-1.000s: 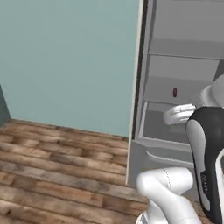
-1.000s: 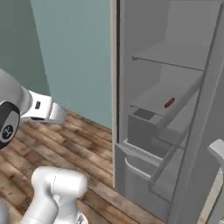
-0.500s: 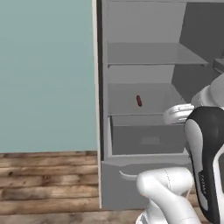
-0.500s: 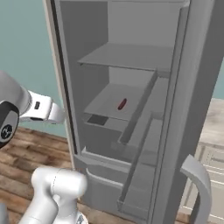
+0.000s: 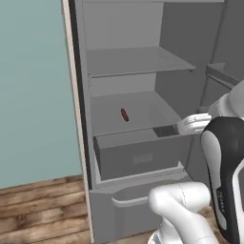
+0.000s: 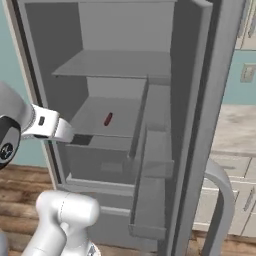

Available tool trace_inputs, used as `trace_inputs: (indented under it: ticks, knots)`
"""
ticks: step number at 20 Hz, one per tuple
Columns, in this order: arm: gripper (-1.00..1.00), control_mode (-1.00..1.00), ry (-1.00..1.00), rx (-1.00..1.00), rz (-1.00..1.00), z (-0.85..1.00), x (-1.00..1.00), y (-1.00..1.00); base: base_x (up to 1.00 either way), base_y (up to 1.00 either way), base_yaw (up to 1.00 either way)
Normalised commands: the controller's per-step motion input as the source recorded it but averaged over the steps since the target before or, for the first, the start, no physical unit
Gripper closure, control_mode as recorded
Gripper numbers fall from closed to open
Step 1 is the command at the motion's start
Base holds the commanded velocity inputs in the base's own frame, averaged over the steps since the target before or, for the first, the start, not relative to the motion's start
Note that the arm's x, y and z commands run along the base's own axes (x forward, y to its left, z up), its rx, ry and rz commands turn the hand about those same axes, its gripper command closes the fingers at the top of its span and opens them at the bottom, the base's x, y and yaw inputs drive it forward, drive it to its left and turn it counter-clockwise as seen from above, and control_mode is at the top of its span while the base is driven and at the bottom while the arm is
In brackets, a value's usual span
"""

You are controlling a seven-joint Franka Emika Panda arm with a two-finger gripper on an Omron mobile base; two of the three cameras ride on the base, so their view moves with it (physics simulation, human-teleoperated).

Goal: Retrieve the sausage and cheese from the fridge and place them on the cutting board on the counter.

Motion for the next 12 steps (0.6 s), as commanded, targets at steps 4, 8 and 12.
trace_inputs:
  ticks: [4, 8, 12]
  knots:
    - [-1.0, 1.0, 0.0, 0.0, 0.0, 0.0, 0.0, 0.0, 0.51, 0.0, -0.32]
    - [-1.0, 1.0, 0.0, 0.0, 0.0, 0.0, 0.0, 0.0, 0.69, 0.23, -0.23]
    - [-1.0, 1.0, 0.0, 0.0, 0.0, 0.0, 0.0, 0.0, 0.65, 0.34, -0.17]
